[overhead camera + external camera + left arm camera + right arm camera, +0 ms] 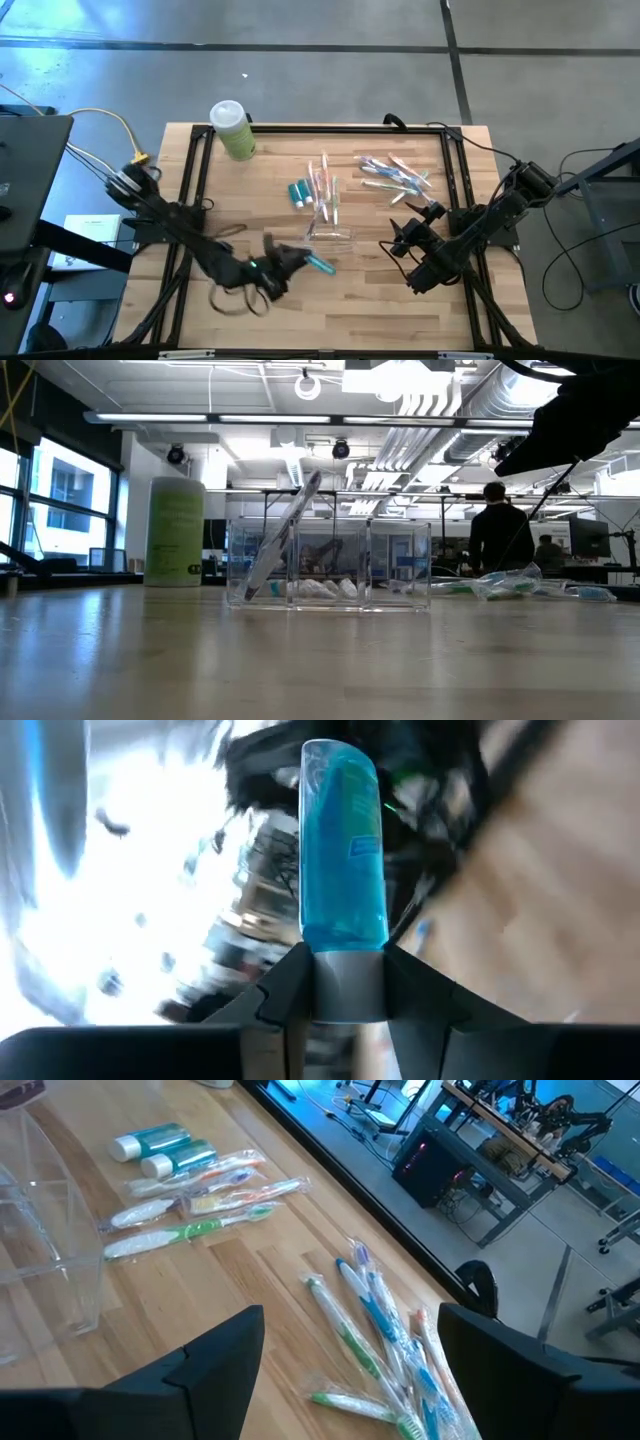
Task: Pick & Place toothbrushing station
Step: Put the mouthwash into the transparent organizer
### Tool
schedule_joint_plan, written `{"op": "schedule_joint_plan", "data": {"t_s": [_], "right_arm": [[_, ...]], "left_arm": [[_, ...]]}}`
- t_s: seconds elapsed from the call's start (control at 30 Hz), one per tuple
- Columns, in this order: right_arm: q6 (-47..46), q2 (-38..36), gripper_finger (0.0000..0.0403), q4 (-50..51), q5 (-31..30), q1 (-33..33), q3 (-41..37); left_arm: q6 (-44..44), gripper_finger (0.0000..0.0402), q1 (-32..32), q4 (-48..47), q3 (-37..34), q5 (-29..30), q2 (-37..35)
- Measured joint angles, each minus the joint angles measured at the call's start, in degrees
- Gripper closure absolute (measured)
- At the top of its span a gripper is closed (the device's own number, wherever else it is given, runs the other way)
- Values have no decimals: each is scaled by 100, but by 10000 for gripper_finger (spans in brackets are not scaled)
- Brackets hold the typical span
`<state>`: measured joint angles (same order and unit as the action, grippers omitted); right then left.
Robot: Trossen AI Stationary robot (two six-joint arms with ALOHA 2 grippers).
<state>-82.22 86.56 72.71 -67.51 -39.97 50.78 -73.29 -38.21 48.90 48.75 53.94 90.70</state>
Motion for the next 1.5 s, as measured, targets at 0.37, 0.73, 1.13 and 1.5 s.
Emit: {"op": "schedule_joint_plan", "data": {"t_s": [0.37, 0.73, 1.13, 1.5], "right_arm": [[1, 0, 112, -40, 20, -7, 0], [15, 0, 112, -37, 13, -4, -13], [24, 0, 112, -64, 16, -4, -15], [145, 0, 112, -120, 34, -4, -15]], "left_arm": [[-3393, 303, 373, 96, 615, 417, 1098], [-5337, 302, 378, 33, 735, 641, 1043], [-6825, 300, 382, 494, 730, 780, 1043], [-7715, 286, 517, 518, 728, 1143, 1043]]}}
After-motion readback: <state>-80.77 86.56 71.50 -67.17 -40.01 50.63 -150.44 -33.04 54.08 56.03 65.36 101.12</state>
